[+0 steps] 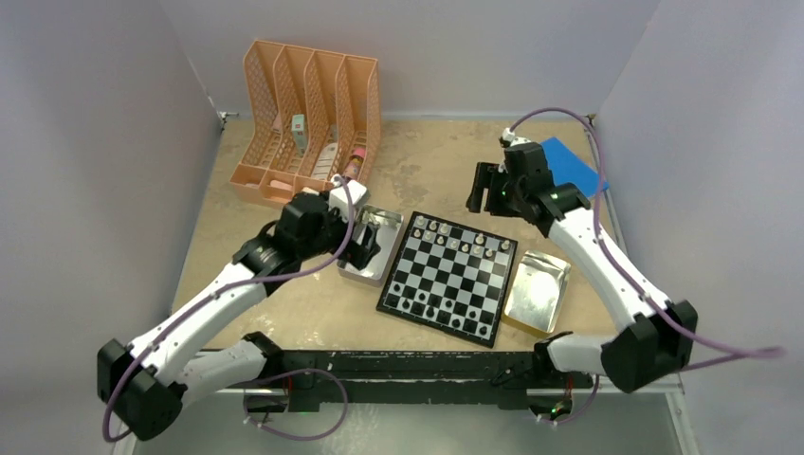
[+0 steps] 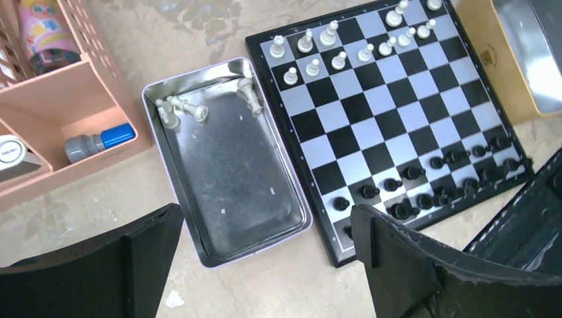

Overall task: Set up the chess pieces on the board
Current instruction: Pick up the chess piece from the storage box.

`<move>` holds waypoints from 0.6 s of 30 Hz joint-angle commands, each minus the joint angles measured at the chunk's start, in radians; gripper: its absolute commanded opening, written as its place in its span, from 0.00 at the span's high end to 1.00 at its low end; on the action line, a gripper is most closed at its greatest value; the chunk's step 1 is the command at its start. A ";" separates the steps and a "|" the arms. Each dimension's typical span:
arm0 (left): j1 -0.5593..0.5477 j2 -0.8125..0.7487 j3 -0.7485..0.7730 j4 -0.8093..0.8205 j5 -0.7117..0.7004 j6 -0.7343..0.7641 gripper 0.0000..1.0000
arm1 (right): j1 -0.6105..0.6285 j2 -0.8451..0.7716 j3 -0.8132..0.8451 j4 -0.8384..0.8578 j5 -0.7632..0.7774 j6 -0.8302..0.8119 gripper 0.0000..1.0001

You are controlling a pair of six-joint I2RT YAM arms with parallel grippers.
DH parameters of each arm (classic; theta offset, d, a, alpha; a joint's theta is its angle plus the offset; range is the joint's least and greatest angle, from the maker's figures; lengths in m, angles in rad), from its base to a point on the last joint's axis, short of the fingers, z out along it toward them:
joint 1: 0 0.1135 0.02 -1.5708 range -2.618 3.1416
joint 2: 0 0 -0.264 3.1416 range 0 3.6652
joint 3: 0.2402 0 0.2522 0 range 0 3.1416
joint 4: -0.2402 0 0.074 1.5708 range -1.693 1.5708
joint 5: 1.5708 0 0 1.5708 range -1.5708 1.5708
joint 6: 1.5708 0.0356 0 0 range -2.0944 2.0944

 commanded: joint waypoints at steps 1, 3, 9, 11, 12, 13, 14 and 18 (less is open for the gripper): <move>0.006 0.137 0.154 -0.052 -0.066 -0.123 0.00 | -0.004 -0.149 -0.055 0.203 -0.194 -0.036 0.19; 0.016 0.201 0.193 -0.049 -0.053 -0.151 0.00 | -0.003 -0.195 -0.078 0.241 -0.227 -0.042 0.12; 0.043 0.332 0.243 0.016 -0.056 -0.225 0.07 | -0.004 -0.355 -0.218 0.401 -0.263 0.005 0.02; 0.046 0.364 0.264 0.013 -0.100 -0.229 0.12 | -0.003 -0.401 -0.295 0.450 -0.281 0.020 0.01; 0.047 0.380 0.272 0.014 -0.123 -0.234 0.13 | -0.004 -0.414 -0.316 0.456 -0.287 0.025 0.01; 0.052 0.389 0.278 0.016 -0.148 -0.238 0.13 | -0.003 -0.422 -0.330 0.457 -0.293 0.026 0.01; 0.057 0.397 0.282 0.024 -0.167 -0.244 0.14 | -0.004 -0.427 -0.340 0.455 -0.292 0.027 0.01; 0.062 0.408 0.263 0.117 -0.252 -0.287 0.16 | -0.004 -0.442 -0.365 0.459 -0.287 0.028 0.01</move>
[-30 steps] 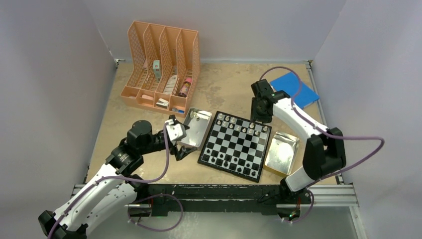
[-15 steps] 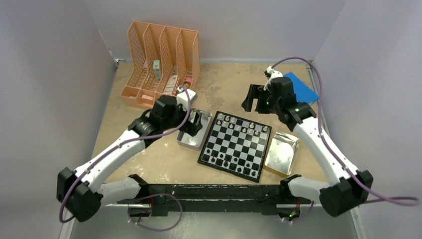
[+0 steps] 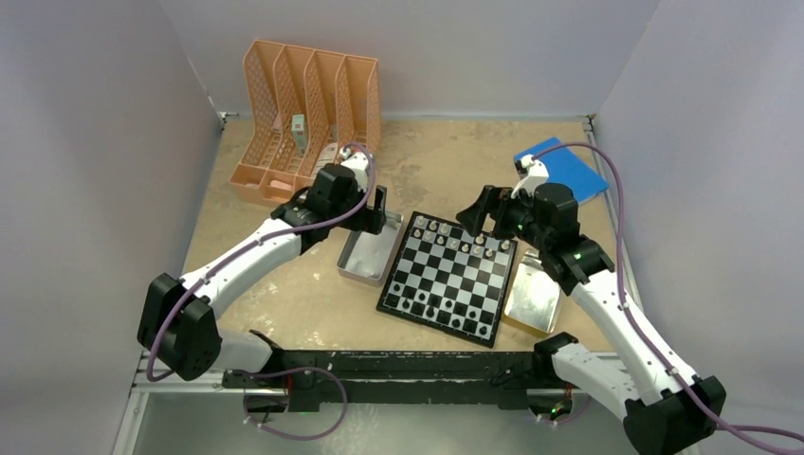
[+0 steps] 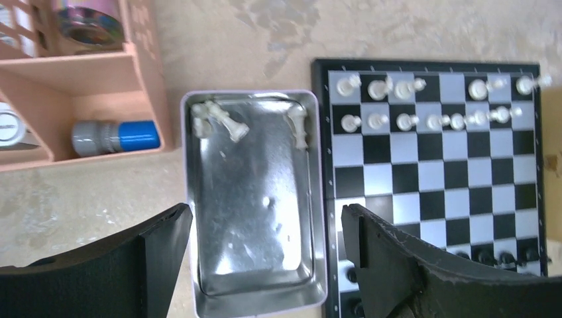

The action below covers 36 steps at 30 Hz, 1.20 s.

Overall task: Set up the chess pieces on the board
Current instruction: Pick up the chess piece from the storage box.

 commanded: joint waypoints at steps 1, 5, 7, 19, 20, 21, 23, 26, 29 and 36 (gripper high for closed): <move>0.012 0.001 0.028 0.145 -0.144 -0.092 0.15 | -0.004 -0.034 -0.030 0.096 -0.030 0.007 0.01; 0.022 0.057 0.030 0.198 -0.171 -0.162 0.09 | -0.003 -0.074 -0.081 0.150 -0.053 0.027 0.01; 0.024 0.103 0.073 0.180 -0.180 -0.174 0.09 | -0.003 -0.086 -0.071 0.123 -0.069 0.014 0.01; 0.024 0.399 0.329 -0.053 -0.213 -0.377 0.39 | -0.004 -0.161 -0.103 0.135 -0.121 -0.011 0.02; 0.024 0.405 0.320 -0.046 -0.207 -0.379 0.42 | -0.003 -0.153 -0.096 0.124 -0.119 -0.019 0.02; 0.024 0.408 0.306 -0.039 -0.207 -0.386 0.46 | -0.004 -0.147 -0.087 0.113 -0.121 -0.024 0.02; 0.025 0.403 0.269 -0.012 -0.213 -0.406 0.56 | -0.003 -0.142 -0.078 0.105 -0.129 -0.027 0.02; 0.025 0.387 0.210 0.041 -0.214 -0.419 0.61 | -0.004 -0.152 -0.089 0.112 -0.128 -0.027 0.02; 0.024 0.391 0.195 0.038 -0.235 -0.431 0.61 | -0.004 -0.162 -0.099 0.125 -0.128 -0.025 0.02; 0.024 0.415 0.188 0.029 -0.261 -0.481 0.60 | -0.002 -0.147 -0.097 0.123 -0.153 -0.030 0.02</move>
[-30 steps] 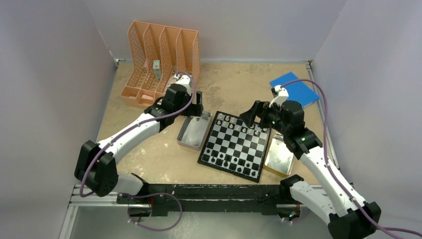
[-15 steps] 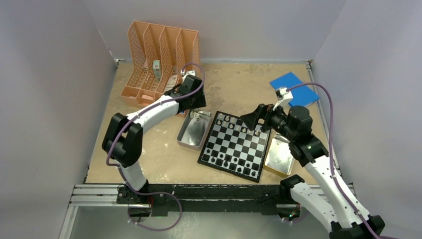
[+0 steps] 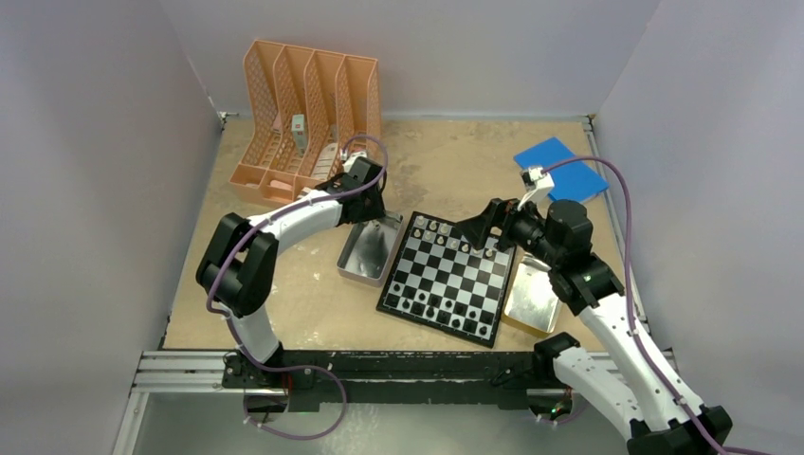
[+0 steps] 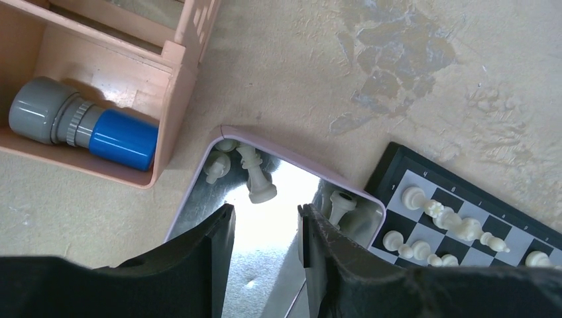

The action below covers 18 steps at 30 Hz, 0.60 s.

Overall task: Set up the chess pieces on the board
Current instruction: Pick up the chess piece from the storage box.

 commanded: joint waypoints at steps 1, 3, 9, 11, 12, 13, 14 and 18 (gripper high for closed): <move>0.006 0.004 -0.002 0.025 -0.026 -0.049 0.60 | -0.002 0.000 -0.003 0.040 -0.042 -0.021 0.02; 0.006 0.007 -0.006 0.024 -0.025 -0.055 0.60 | -0.002 -0.007 -0.006 0.040 -0.043 -0.019 0.02; 0.007 0.014 -0.027 0.029 -0.028 -0.077 0.60 | -0.002 -0.008 -0.006 0.043 -0.042 -0.019 0.02; 0.006 0.024 -0.028 0.031 -0.026 -0.081 0.60 | -0.002 -0.009 -0.007 0.043 -0.043 -0.019 0.02; 0.006 0.030 -0.027 0.032 -0.024 -0.082 0.60 | -0.002 -0.009 -0.007 0.043 -0.044 -0.019 0.02; 0.006 0.038 -0.027 0.036 -0.021 -0.082 0.60 | -0.002 -0.010 -0.006 0.043 -0.043 -0.019 0.02; 0.006 0.044 -0.027 0.041 -0.019 -0.082 0.61 | -0.002 -0.011 -0.007 0.041 -0.045 -0.019 0.02; 0.007 0.061 -0.027 0.065 -0.007 -0.081 0.62 | -0.002 -0.014 -0.007 0.041 -0.048 -0.019 0.02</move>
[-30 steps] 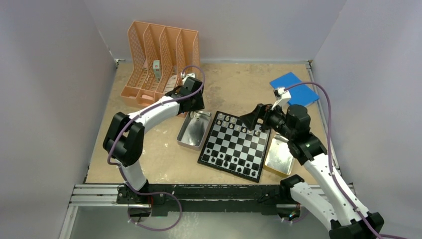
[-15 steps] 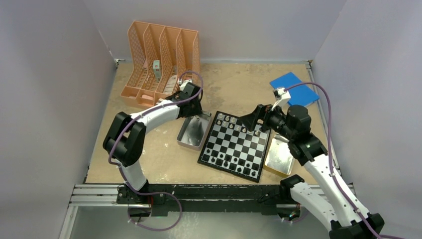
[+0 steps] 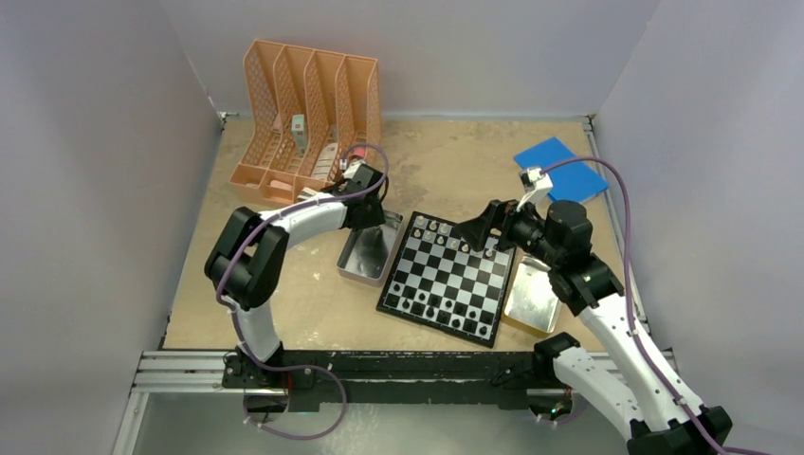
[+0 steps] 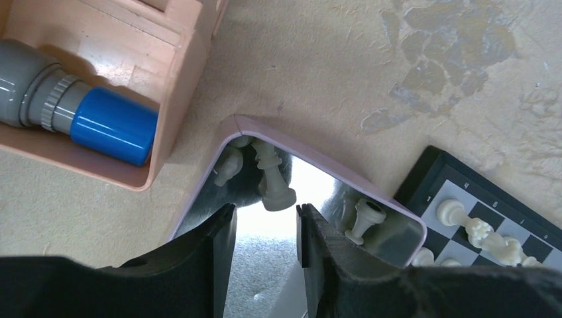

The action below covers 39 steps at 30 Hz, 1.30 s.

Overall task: Set up the chess pieces on the board
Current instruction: Pick up the chess piece from the storage box.

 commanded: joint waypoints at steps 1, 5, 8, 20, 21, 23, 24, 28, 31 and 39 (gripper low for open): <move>0.007 0.015 -0.003 0.061 0.006 -0.014 0.62 | -0.002 -0.013 -0.005 0.041 -0.024 -0.017 0.02; 0.007 0.034 0.006 0.057 0.012 -0.006 0.64 | -0.003 -0.013 -0.011 0.050 -0.027 -0.016 0.01; 0.006 0.045 0.007 0.056 0.020 -0.005 0.66 | -0.002 -0.010 -0.012 0.051 -0.029 -0.015 0.01; 0.001 -0.021 -0.045 0.078 0.083 0.063 0.85 | 0.006 0.001 -0.010 0.044 -0.028 -0.014 0.02; 0.000 -0.030 -0.047 0.078 0.091 0.071 0.86 | 0.006 -0.002 -0.009 0.044 -0.018 -0.010 0.01; -0.003 -0.049 -0.053 0.072 0.097 0.084 0.88 | 0.006 -0.015 -0.012 0.046 -0.001 -0.003 0.01; -0.006 -0.061 -0.059 0.074 0.099 0.091 0.88 | 0.006 -0.021 -0.013 0.050 0.004 -0.002 0.01; -0.011 -0.119 -0.081 0.074 0.115 0.113 0.91 | 0.006 -0.022 -0.010 0.045 0.008 0.002 0.01; -0.015 -0.192 -0.122 0.114 0.126 0.114 0.92 | 0.006 -0.023 -0.010 0.039 0.003 0.005 0.01; -0.018 -0.455 -0.334 0.352 0.279 0.195 0.93 | 0.005 -0.025 -0.024 0.069 -0.011 0.079 0.01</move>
